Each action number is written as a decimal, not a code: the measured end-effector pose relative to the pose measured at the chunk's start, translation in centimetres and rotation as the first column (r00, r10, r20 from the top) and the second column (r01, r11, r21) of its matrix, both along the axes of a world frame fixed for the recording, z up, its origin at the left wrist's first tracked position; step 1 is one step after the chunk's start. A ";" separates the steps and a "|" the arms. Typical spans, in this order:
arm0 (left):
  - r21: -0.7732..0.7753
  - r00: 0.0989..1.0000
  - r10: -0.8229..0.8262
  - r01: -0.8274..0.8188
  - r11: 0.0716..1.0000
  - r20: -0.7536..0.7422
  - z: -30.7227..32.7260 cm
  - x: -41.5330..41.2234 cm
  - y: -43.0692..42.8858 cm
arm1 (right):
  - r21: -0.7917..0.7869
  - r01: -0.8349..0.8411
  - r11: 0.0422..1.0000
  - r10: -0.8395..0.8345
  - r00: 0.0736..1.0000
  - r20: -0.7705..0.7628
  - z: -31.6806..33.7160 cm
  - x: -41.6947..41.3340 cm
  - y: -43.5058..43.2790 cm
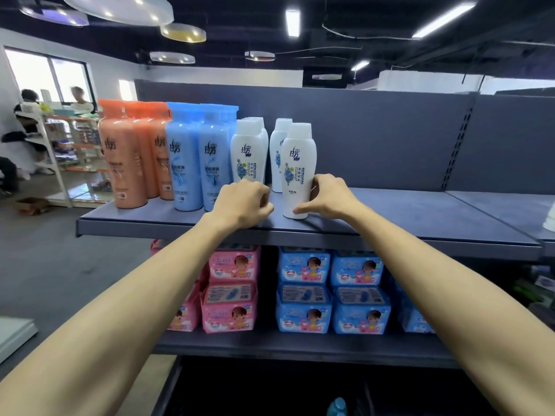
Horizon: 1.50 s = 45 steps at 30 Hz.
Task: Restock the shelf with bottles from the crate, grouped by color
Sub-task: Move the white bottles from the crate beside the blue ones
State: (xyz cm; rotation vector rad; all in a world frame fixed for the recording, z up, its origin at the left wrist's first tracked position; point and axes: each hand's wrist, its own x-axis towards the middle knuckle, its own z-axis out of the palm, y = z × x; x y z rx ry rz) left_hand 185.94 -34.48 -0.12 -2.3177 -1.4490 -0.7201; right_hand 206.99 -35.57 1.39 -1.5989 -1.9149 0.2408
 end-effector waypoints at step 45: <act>0.214 0.919 -0.355 0.386 0.898 -0.170 -1.6 1.8 6.1 | 0.012 0.018 1.000 -0.017 0.996 -0.087 -3.3 -2.2 11.4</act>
